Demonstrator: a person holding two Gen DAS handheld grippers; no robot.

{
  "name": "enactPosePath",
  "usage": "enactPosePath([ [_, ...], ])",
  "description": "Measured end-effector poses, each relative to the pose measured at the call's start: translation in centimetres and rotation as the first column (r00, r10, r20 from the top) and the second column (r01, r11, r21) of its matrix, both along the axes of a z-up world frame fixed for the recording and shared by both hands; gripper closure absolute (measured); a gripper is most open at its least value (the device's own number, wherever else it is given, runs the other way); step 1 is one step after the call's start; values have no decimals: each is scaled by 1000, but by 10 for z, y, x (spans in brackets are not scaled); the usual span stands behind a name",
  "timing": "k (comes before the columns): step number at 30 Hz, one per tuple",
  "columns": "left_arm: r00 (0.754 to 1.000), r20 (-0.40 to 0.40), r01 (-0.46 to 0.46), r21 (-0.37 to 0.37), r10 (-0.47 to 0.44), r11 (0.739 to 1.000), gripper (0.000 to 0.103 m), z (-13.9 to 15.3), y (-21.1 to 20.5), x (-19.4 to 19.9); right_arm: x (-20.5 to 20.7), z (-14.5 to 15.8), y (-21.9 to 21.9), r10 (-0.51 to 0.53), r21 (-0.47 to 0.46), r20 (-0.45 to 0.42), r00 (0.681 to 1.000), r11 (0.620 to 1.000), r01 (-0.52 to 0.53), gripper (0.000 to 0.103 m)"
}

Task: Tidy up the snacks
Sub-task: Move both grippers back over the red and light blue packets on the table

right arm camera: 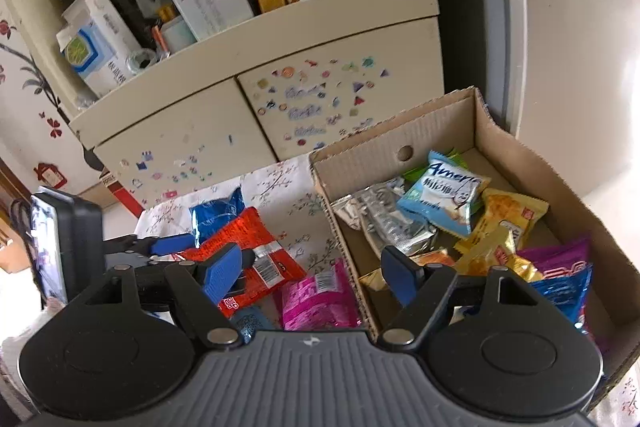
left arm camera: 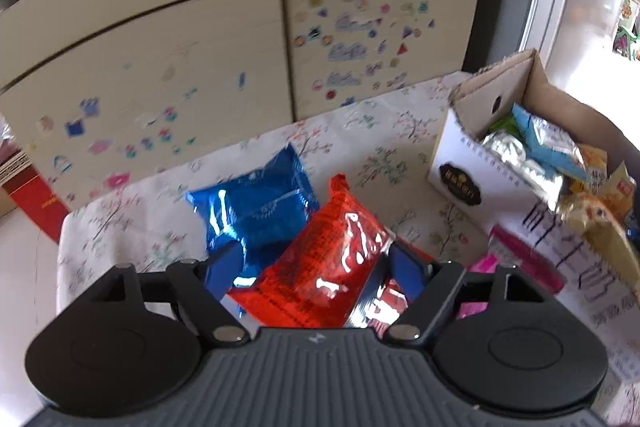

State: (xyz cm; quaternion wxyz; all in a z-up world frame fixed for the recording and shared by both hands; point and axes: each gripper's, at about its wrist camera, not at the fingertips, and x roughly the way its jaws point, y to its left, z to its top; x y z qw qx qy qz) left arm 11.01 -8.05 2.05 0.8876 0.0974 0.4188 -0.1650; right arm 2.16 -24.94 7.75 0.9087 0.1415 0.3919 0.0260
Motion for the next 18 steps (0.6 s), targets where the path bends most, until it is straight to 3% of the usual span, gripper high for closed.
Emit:
enactPosePath([
  [12,989,-131,-65,3,65,998,24,-8,58,-23,2,-18,35,115,-33,-49,992,993,-117,21],
  [16,984,-172,-34,28,39,999,24,-11,76,-33,3,-22,43,153,-28,-64,986,988,-155,21],
  [18,988,-156,-7,41,14,999,25,-10,83,-40,3,-24,47,176,-33,-71,982,983,-178,21],
])
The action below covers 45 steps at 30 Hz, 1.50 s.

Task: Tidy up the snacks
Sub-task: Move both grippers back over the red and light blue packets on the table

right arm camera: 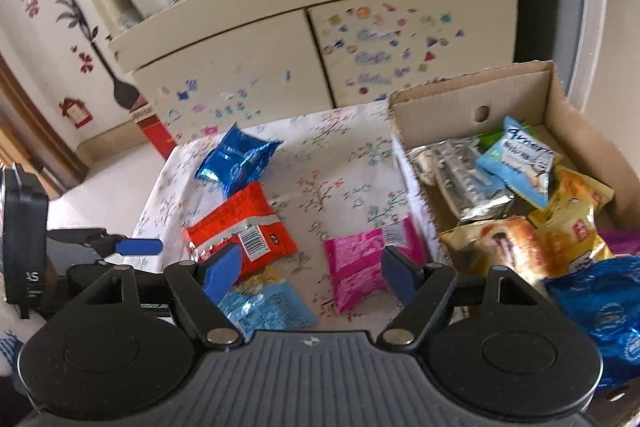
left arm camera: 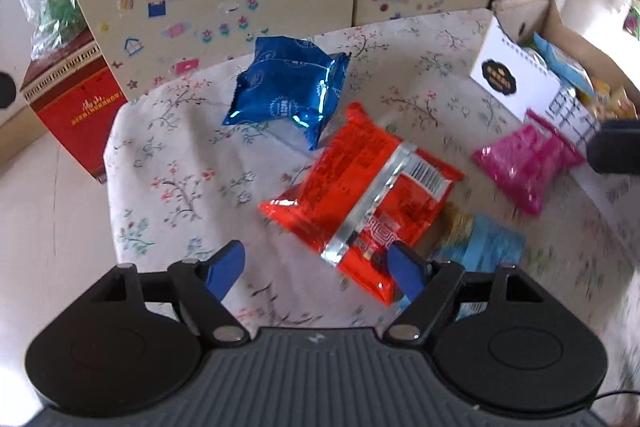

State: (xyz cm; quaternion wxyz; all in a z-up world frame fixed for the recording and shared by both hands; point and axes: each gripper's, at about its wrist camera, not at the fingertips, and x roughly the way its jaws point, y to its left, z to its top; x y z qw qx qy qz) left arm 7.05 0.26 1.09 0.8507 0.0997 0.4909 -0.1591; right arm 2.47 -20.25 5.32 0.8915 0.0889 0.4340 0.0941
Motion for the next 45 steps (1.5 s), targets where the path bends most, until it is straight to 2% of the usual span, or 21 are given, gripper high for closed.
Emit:
enactPosePath([
  [7,986,115,123,-7,-121,992,25,12,2,-8,1,-15,20,110,-31,-43,993,993,-111,21],
  [11,964,158,215,19,-215,977,25,12,-15,-4,1,-30,28,128,-8,-141,982,991,-130,21],
  [14,950,155,263,61,-270,963,25,5,-25,4,-2,-39,34,157,47,-198,968,988,-150,21],
  [20,972,103,211,13,-212,977,24,-7,-26,18,-3,-61,53,167,45,-265,950,986,-161,21],
  [23,982,82,168,26,-169,986,25,-10,-24,20,-1,-61,58,139,25,-233,963,990,-137,21],
  [26,997,27,74,-23,-73,997,27,-11,-10,26,2,-62,55,101,11,-195,976,995,-101,22],
  [29,999,18,29,-20,-29,999,27,-11,3,25,5,-63,57,69,-59,-161,985,995,-80,24],
  [32,1000,15,14,4,-14,1000,27,-10,11,21,6,-64,57,12,-141,-121,993,990,-29,24],
  [37,999,19,31,-21,-30,999,27,-7,16,19,12,-63,49,-87,-99,-150,985,992,73,23],
  [41,995,84,58,19,-59,998,26,-1,12,22,9,-64,56,-96,-78,-173,980,993,84,15],
  [43,996,73,59,23,-61,998,24,-4,10,27,8,-67,65,-101,-92,-163,981,992,87,8],
  [45,996,51,65,28,-67,997,23,-10,7,29,10,-70,76,-99,-133,-151,984,988,79,6],
])
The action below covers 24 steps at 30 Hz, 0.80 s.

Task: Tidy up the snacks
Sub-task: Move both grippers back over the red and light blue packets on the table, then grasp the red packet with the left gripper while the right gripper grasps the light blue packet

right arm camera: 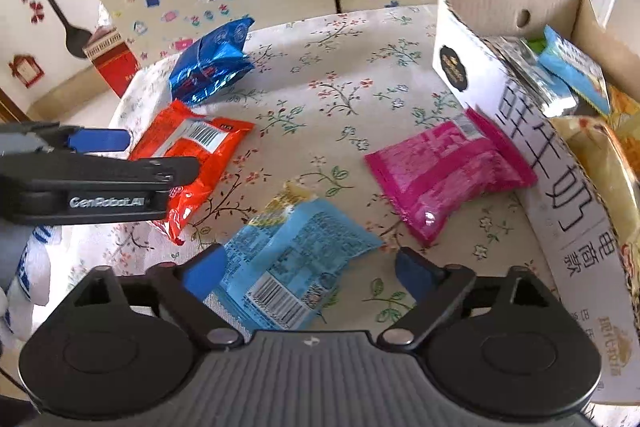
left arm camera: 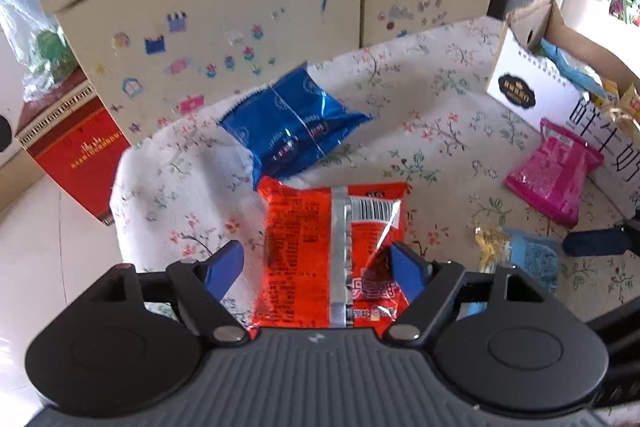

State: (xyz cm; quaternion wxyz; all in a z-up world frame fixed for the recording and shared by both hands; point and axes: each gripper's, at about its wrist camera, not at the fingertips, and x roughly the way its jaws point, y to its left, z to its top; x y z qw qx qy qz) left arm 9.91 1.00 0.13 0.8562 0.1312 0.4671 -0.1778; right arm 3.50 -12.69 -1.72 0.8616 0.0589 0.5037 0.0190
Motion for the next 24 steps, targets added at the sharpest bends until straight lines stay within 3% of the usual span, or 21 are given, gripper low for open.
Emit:
enactPosePath([
  [3,1000,-8,15,31,-15,999,20,-8,-4,-2,-1,-3,10,12,-63,23,1000,998,-10,6],
  [8,1000,-9,-7,28,8,1000,14,-13,-1,-3,-4,-1,7,82,-104,48,995,992,-77,16],
  [11,999,-25,-36,12,36,999,6,-16,4,-2,-3,2,-1,182,-105,36,983,979,-177,19],
  [15,991,-85,-110,-47,106,993,0,-22,15,3,-5,7,-16,226,-130,21,974,967,-221,19],
  [21,990,-84,-116,-49,112,992,0,-23,15,3,-7,8,-30,113,10,-18,993,994,-113,14],
  [24,989,-85,-124,-49,119,991,0,-23,14,3,-12,9,-26,75,23,-34,997,997,-74,13],
])
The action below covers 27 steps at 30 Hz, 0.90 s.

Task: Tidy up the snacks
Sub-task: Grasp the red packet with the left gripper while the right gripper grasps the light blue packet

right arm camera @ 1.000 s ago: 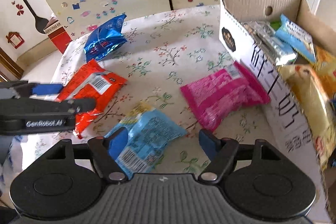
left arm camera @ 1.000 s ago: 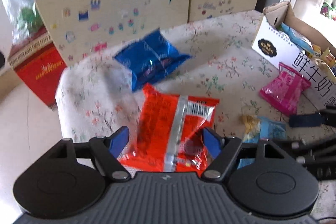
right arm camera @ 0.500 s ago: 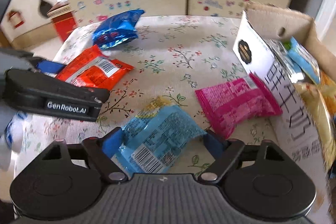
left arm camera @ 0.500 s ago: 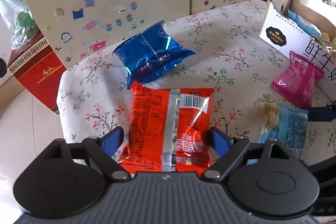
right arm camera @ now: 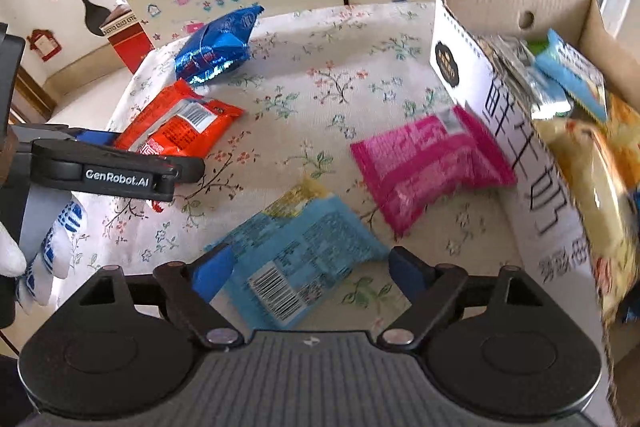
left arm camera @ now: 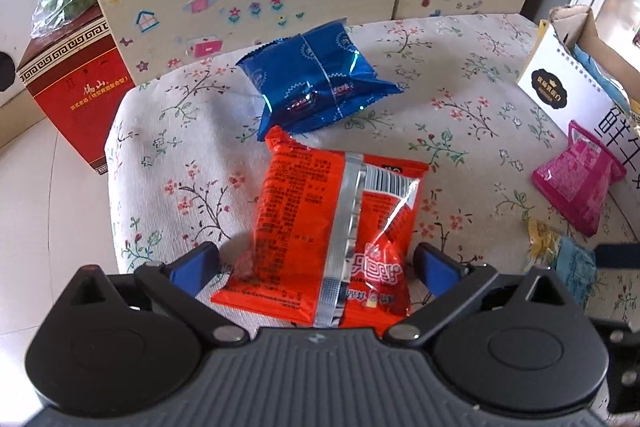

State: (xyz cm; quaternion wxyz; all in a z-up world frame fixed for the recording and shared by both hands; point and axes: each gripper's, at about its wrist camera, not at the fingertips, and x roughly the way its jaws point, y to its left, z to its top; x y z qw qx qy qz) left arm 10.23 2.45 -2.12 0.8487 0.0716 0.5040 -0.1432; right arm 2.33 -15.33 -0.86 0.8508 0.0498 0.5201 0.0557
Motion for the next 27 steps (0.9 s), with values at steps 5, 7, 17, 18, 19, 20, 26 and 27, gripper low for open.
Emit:
enactPosePath([
  [5,1000,1,-4,-1,4,1000,0,0,0,1,-6,0,3,-94,15,-38,995,995,95,13],
  [7,1000,7,-2,2,2,1000,0,0,-1,2,-6,-1,7,-91,-5,-33,995,996,90,13],
  [17,997,59,47,25,-48,999,25,7,-17,0,3,-5,22,-43,-76,56,998,996,47,30],
  [18,997,53,54,9,-55,998,31,8,-17,0,3,-4,22,-28,-61,60,998,998,32,35],
  [19,997,52,62,-2,-62,998,34,10,-17,0,2,-3,23,-17,-60,60,998,998,21,40],
  [20,996,54,68,0,-68,998,34,10,-18,-2,2,-2,23,1,-55,64,998,998,3,41],
  [26,996,70,48,0,-48,999,34,19,-20,-9,3,8,9,8,-4,94,996,1000,-7,62],
  [27,996,77,49,3,-50,999,34,21,-20,-11,3,10,7,8,7,98,995,1000,-8,64],
])
